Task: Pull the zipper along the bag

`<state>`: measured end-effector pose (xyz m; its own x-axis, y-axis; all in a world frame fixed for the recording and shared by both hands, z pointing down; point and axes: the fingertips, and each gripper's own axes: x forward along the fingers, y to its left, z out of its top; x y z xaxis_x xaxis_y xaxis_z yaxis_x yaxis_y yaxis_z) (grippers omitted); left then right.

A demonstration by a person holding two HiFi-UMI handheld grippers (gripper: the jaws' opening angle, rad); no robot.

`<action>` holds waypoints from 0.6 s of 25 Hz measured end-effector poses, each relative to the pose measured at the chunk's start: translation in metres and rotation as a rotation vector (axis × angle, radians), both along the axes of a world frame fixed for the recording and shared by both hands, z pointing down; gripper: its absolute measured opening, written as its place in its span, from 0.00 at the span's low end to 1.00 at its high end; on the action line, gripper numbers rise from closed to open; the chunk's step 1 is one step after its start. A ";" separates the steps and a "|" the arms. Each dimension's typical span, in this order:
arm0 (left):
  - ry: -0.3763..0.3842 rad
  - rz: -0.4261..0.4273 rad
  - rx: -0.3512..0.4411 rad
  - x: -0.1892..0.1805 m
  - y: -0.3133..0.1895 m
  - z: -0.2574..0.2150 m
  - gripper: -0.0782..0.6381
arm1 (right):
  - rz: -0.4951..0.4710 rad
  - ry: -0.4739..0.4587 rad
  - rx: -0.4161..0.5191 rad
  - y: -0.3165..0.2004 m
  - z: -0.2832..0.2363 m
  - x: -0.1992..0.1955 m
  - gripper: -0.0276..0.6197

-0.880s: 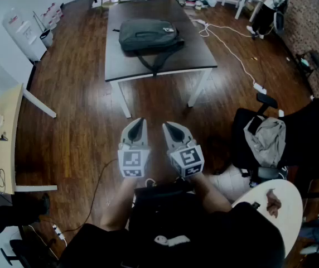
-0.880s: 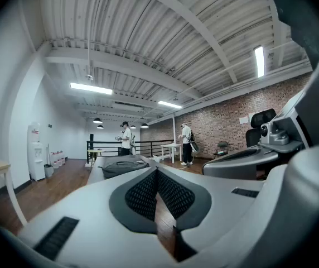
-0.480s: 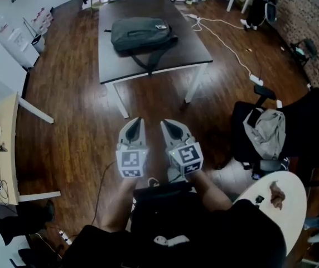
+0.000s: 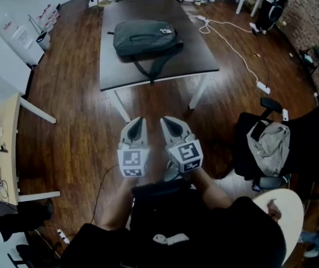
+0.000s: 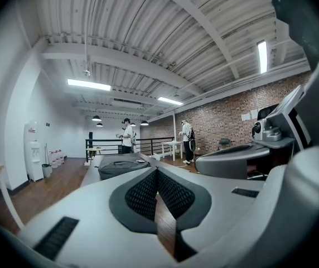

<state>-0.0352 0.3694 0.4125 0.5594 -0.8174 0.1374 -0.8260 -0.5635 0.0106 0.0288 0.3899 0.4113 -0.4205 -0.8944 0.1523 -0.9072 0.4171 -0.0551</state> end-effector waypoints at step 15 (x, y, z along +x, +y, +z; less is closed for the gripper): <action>-0.027 -0.055 -0.018 0.059 -0.095 0.000 0.10 | -0.059 -0.037 0.000 -0.101 0.001 0.056 0.06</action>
<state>0.0240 0.2748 0.4125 0.5094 -0.8442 0.1668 -0.8560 -0.5169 -0.0021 0.0848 0.2885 0.4125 -0.4782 -0.8678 0.1355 -0.8782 0.4701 -0.0883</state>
